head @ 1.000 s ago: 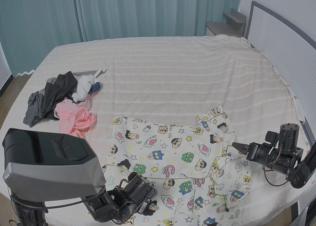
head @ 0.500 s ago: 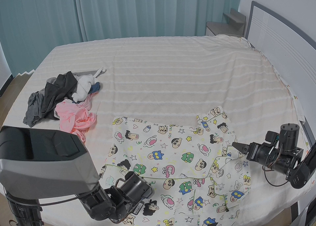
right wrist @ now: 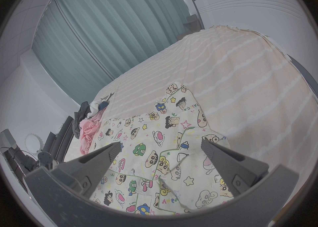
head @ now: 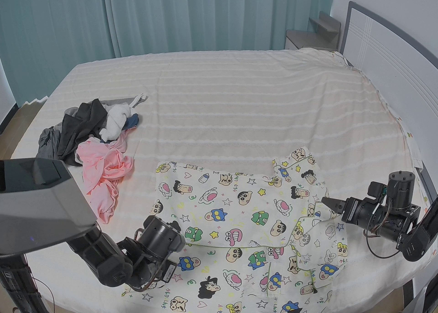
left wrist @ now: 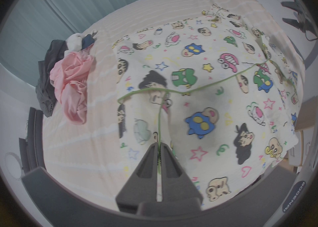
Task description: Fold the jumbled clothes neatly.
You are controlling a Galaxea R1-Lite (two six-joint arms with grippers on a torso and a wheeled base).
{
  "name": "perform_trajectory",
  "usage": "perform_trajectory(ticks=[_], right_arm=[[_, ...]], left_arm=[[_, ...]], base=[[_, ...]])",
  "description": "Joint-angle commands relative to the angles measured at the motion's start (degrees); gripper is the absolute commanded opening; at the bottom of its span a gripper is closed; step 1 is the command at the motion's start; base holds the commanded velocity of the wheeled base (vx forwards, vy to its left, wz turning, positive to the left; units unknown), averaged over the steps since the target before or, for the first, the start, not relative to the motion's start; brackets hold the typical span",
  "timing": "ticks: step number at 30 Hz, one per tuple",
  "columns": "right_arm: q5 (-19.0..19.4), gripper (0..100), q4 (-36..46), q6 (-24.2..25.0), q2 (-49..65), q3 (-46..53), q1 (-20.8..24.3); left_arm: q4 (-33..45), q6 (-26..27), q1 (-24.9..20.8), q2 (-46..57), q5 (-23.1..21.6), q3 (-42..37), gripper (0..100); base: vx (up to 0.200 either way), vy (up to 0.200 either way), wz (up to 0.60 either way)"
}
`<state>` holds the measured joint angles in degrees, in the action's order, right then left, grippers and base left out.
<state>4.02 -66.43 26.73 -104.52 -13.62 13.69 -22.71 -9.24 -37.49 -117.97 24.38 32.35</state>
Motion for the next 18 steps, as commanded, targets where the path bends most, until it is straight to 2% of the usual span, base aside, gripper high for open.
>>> perform_trajectory(ticks=[1, 10, 18], right_arm=[[0.0, 100, 0.0, 0.0, -0.2, 0.0, 0.0], [0.0, 100, 0.0, 0.1, -0.2, 0.1, 0.0], [0.0, 100, 0.0, 0.2, -0.6, 0.1, 0.0]], left_arm=[[-0.2, 2.5, 4.1, 3.2, -0.2, -1.2, 0], [-0.8, 5.8, 10.4, 4.5, -0.7, -1.1, 0], [-4.6, 7.7, 13.8, 2.9, -4.7, -0.4, 0]], base=[[0.000, 0.000, 0.00], [0.000, 0.000, 0.00], [0.000, 0.000, 0.00]])
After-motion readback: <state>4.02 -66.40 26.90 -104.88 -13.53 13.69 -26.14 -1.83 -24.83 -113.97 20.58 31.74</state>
